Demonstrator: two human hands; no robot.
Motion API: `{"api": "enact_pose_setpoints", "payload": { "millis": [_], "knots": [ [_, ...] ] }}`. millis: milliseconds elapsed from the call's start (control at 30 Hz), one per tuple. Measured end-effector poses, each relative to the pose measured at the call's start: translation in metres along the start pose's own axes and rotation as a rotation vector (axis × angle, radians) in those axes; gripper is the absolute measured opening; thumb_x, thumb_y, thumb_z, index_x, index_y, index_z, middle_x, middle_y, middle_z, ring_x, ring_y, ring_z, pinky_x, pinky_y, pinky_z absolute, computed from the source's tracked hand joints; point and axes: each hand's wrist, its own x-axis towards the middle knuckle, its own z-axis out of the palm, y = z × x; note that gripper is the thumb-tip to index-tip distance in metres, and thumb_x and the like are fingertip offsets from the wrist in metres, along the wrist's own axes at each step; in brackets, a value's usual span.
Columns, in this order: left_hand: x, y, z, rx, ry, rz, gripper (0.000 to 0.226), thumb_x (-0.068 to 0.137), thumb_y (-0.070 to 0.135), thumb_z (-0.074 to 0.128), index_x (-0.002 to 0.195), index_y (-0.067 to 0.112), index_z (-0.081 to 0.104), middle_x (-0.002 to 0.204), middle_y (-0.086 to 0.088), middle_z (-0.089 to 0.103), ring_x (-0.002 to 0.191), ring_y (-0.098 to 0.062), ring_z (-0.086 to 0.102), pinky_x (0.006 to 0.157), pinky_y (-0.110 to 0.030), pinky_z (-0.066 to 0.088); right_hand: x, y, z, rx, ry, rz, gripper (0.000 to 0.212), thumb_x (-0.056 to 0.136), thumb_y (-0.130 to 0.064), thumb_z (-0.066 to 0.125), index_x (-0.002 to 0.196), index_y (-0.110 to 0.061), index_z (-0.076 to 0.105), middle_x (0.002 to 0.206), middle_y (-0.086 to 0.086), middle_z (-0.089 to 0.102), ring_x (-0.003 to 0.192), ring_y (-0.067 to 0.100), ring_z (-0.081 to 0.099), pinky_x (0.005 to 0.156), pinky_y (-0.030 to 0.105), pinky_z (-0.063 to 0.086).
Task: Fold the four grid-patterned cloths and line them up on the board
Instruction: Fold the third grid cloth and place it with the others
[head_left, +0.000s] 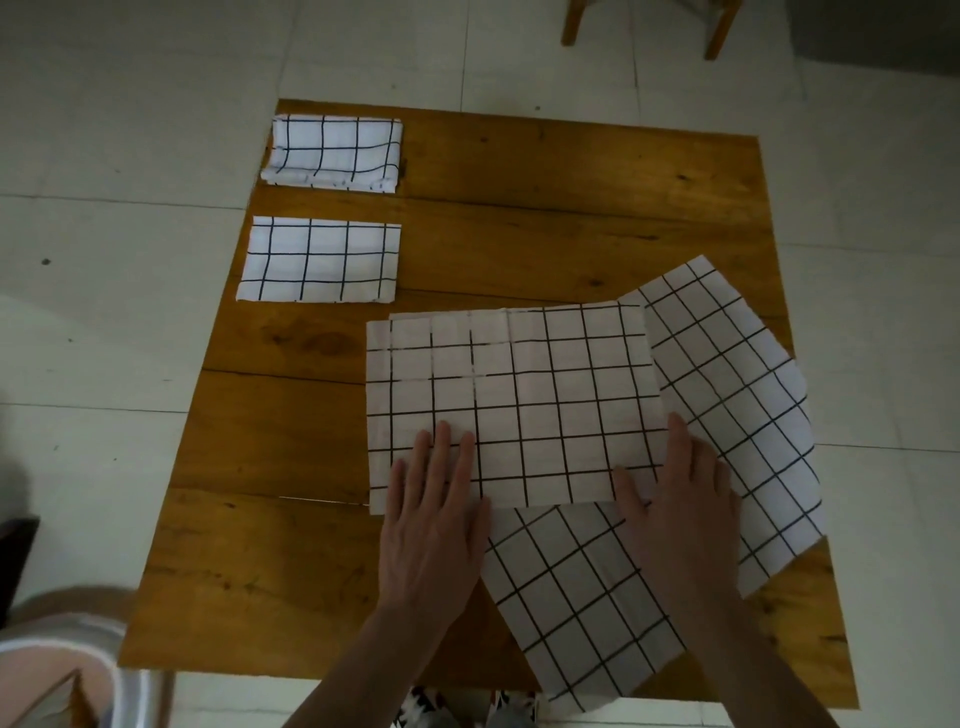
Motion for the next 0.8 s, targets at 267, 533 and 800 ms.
{"api": "enact_pose_setpoints", "payload": {
  "millis": [267,533,800],
  "knots": [
    [0.000,0.000,0.002,-0.002,-0.012,-0.026,0.069,0.108,0.055,0.023,0.166,0.021,0.009,0.174,-0.007,0.002,0.161,-0.025,-0.001,0.126,-0.051,0.011,0.007,-0.013,-0.021,0.000,-0.234,0.254,0.080,0.091,-0.063,0.060,0.144,-0.012,0.028,0.131,0.018,0.049,0.115,0.038,0.056,0.083,0.046,0.050],
    [-0.001,0.001,0.002,-0.016,-0.019,-0.036,0.069,0.108,0.056,0.023,0.166,0.022,0.008,0.175,-0.006,0.000,0.161,-0.025,-0.001,0.127,-0.051,0.011,0.008,-0.015,-0.024,0.415,-0.225,0.303,0.061,0.098,-0.035,0.067,0.145,-0.006,0.043,0.134,0.017,0.056,0.111,0.032,0.057,0.081,0.033,0.039],
    [0.000,0.001,0.002,-0.048,-0.027,-0.041,0.068,0.108,0.056,0.025,0.166,0.023,0.010,0.175,-0.004,0.001,0.161,-0.024,-0.003,0.127,-0.049,0.007,-0.018,-0.050,-0.029,0.661,0.086,0.070,0.019,0.098,-0.018,0.067,0.116,-0.012,0.063,0.091,-0.001,0.065,0.081,0.009,0.065,0.060,0.014,0.049]
  ]
}}
